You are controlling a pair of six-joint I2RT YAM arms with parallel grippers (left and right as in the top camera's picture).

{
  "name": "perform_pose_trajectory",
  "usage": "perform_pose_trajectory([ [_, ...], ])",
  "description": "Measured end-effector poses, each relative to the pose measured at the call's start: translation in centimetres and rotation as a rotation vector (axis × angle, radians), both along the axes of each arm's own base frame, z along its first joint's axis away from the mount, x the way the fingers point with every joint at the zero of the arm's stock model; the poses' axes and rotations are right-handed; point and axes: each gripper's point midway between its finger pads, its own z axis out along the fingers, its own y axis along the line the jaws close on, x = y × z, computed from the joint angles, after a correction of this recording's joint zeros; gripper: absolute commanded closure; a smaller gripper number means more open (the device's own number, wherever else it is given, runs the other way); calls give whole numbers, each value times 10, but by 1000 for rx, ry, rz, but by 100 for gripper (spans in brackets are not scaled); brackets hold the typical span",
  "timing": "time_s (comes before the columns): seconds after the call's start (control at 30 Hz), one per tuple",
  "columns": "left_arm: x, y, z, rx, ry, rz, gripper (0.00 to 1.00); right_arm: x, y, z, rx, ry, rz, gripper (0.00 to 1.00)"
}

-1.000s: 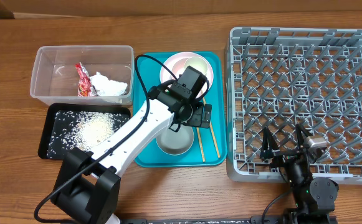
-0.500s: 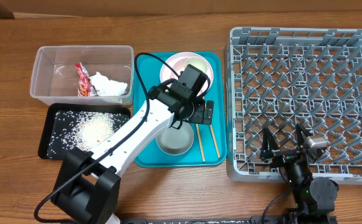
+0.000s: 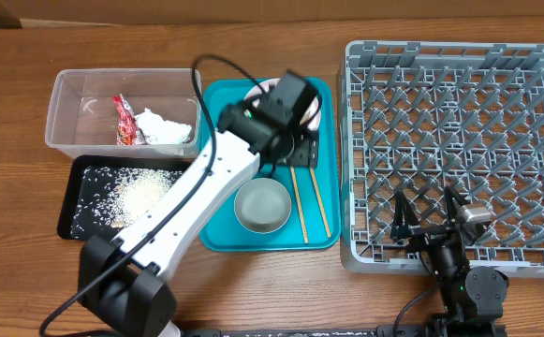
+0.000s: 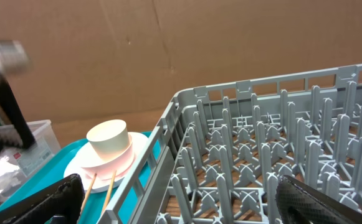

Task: Sort waste into correct bins and load items into the dishwasher
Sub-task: 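Lift the left gripper away and retract it beside the clear bin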

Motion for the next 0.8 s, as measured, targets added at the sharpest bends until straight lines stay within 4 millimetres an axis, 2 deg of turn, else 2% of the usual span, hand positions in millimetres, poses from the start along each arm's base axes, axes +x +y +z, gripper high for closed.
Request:
perform_pose_trajectory([
  [0.13, 12, 4, 53, -22, -79, 45, 40, 0, 0, 0, 0, 0, 1, 0],
  [0.2, 13, 8, 70, -24, -97, 58, 46, 0, 0, 0, 0, 0, 1, 0],
  [0.27, 12, 14, 79, -19, -99, 69, 48, 0, 0, 0, 0, 0, 0, 0],
  [0.4, 8, 25, 77, 11, -74, 86, 48, 0, 0, 0, 0, 0, 1, 0],
  [0.5, 7, 27, 75, 18, -67, 87, 46, 0, 0, 0, 0, 0, 0, 0],
  [0.6, 8, 27, 66, 25, -59, 88, 45, 0, 0, 0, 0, 0, 1, 0],
  [0.8, 9, 26, 44, 46, -11, 114, 50, 0, 0, 0, 0, 0, 0, 0],
])
